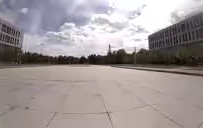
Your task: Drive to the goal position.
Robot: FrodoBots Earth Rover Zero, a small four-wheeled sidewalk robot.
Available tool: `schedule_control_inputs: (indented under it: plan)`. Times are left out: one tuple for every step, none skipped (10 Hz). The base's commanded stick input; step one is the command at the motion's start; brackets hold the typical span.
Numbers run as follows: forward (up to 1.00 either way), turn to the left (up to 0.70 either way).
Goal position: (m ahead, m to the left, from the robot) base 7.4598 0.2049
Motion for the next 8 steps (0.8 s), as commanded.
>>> schedule_control_inputs:
  plan:
    - [1.0,0.0]
    - [1.0,0.0]
    - [1.0,0.0]
    - [1.0,0.0]
    - [1.0,0.0]
    - [1.0,0.0]
    - [1.0,0.0]
    - [1.0,0.0]
